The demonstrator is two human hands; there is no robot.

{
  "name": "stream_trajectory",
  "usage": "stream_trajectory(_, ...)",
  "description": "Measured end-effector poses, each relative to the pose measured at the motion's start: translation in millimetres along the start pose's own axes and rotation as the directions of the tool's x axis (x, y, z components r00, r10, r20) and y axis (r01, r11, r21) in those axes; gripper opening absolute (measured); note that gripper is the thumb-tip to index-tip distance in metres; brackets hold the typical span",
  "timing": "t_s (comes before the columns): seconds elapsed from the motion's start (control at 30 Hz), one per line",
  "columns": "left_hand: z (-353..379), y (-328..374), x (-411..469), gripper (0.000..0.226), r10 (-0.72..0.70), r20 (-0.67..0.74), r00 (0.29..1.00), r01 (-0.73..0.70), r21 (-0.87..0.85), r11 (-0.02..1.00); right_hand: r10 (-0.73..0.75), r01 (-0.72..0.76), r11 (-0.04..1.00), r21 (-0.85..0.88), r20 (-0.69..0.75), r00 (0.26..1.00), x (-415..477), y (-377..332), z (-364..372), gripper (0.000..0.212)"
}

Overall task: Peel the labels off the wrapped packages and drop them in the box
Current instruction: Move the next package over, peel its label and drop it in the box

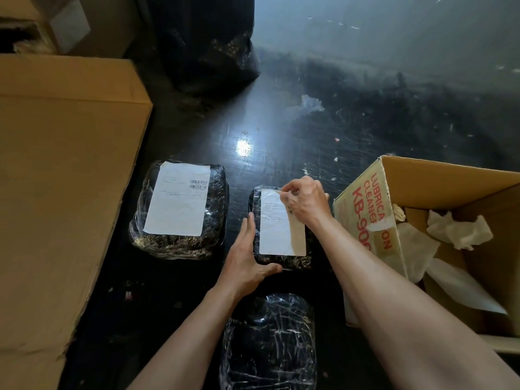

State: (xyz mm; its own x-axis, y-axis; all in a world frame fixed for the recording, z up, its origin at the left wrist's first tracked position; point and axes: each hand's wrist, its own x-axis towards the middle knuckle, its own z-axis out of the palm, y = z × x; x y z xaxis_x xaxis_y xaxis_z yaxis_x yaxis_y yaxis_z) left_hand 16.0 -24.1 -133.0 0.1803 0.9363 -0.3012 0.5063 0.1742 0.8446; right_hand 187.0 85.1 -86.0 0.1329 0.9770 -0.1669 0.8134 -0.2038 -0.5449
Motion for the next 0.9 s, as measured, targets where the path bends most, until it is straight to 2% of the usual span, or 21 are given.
stream_trajectory(0.2, 3, 1, 0, 0.142, -0.024, -0.029, 0.999, 0.022, -0.072, 0.997, -0.024, 0.026, 0.999, 0.028, -0.064, 0.998, -3, 0, 5, 0.010)
stream_trajectory(0.4, 4, -2, 1, 0.142, -0.033, -0.043, 0.999, 0.030, -0.068, 0.997, -0.052, 0.055, 0.998, 0.040, -0.079, 0.996, -8, -2, 3, 0.012)
stream_trajectory(0.6, 3, 0, 1, 0.144, -0.045, -0.052, 0.998, 0.042, -0.055, 0.998, -0.016, 0.027, 0.990, 0.139, -0.074, 0.997, -15, -3, 7, 0.009)
stream_trajectory(0.9, 3, 3, 3, 0.141, -0.010, -0.010, 1.000, 0.011, 0.045, 0.999, -0.068, 0.074, 0.996, 0.053, -0.105, 0.992, -15, 0, 5, 0.009)
